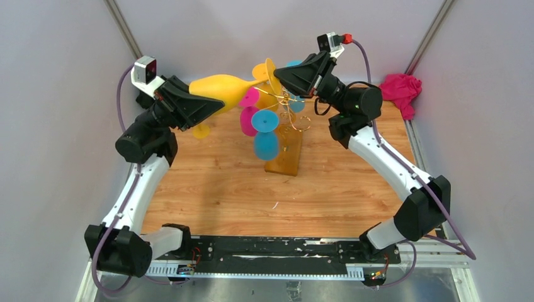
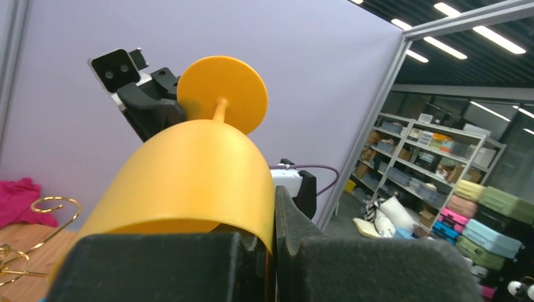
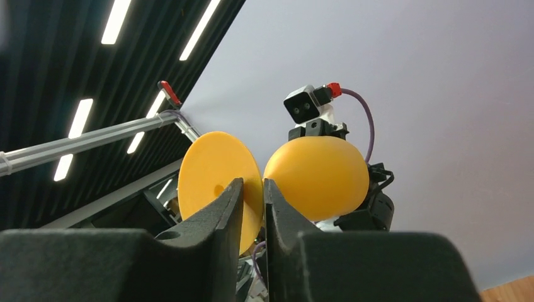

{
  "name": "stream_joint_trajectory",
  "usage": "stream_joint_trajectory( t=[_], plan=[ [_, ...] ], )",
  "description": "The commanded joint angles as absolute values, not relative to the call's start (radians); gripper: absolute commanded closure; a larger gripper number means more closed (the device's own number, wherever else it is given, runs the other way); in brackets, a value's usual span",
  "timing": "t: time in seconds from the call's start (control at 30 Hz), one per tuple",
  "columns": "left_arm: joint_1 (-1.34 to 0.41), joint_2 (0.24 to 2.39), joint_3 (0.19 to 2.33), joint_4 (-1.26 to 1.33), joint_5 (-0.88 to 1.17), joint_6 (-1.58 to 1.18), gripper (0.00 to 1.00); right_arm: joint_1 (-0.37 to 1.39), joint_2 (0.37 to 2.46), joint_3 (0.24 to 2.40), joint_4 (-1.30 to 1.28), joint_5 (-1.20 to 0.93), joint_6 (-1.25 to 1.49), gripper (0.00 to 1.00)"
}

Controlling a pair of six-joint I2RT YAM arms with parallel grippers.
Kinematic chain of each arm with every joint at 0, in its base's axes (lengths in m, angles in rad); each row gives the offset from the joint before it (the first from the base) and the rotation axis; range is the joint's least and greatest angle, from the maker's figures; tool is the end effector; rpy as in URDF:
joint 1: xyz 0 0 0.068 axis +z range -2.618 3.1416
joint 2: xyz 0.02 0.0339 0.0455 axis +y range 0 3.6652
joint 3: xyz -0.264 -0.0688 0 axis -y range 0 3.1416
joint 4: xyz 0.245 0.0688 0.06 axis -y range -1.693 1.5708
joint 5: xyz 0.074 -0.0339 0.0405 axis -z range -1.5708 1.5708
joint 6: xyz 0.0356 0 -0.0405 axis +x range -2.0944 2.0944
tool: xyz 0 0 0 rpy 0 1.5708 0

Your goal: Take the wine glass off the wine glass rack

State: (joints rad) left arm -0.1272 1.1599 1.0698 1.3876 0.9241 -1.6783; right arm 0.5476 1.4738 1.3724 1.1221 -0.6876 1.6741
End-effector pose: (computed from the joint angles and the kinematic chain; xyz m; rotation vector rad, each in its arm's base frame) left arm 0.1846 -0.0522 0.4851 0.5558 0.9576 -1.7733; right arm 0.2421 0.1741 0.4977 -0.3620 1.0234 2.2406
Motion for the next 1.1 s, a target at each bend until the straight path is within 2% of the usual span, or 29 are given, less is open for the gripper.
stream_joint_trajectory(
  t=[0.0,0.03,0.13,0.2,0.27,0.43,0.53,0.63,0.8,1.07],
  plan=[
    [-0.119,1.073,1.070,1.120,0.901,-1.482,1.00,0.546,1.394,1.352,1.062,-0.728,1.539,0.56],
    [-0.114,1.043,1.084,1.008,0.894,-1.418,1.00,0.539,1.371,1.343,1.031,-0.722,1.510,0.43],
    [-0.100,0.935,1.200,0.442,0.808,-1.064,1.00,0.506,1.285,1.311,0.897,-0.714,1.402,0.24],
    [-0.100,0.897,1.358,-0.030,0.649,-0.740,1.00,0.484,1.206,1.273,0.803,-0.709,1.329,0.21],
    [-0.100,0.913,1.540,-0.404,0.448,-0.579,1.00,0.471,1.134,1.242,0.694,-0.693,1.256,0.20],
    [-0.100,1.073,1.908,-0.975,0.022,-0.344,1.00,0.443,0.972,1.221,0.363,-0.620,1.033,0.20],
    [-0.100,1.177,2.006,-1.163,-0.166,-0.279,1.00,0.436,0.907,1.283,0.139,-0.560,0.852,0.20],
    [-0.100,1.271,2.034,-1.303,-0.258,-0.242,1.00,0.430,0.873,1.339,-0.044,-0.501,0.746,0.18],
    [-0.100,1.284,1.845,-1.303,-0.136,-0.238,1.00,0.424,0.891,1.420,-0.196,-0.452,0.675,0.18],
    [-0.048,1.294,1.590,-1.204,-0.095,-0.241,1.00,0.416,0.938,1.418,-0.215,-0.470,0.676,0.18]
  ],
)
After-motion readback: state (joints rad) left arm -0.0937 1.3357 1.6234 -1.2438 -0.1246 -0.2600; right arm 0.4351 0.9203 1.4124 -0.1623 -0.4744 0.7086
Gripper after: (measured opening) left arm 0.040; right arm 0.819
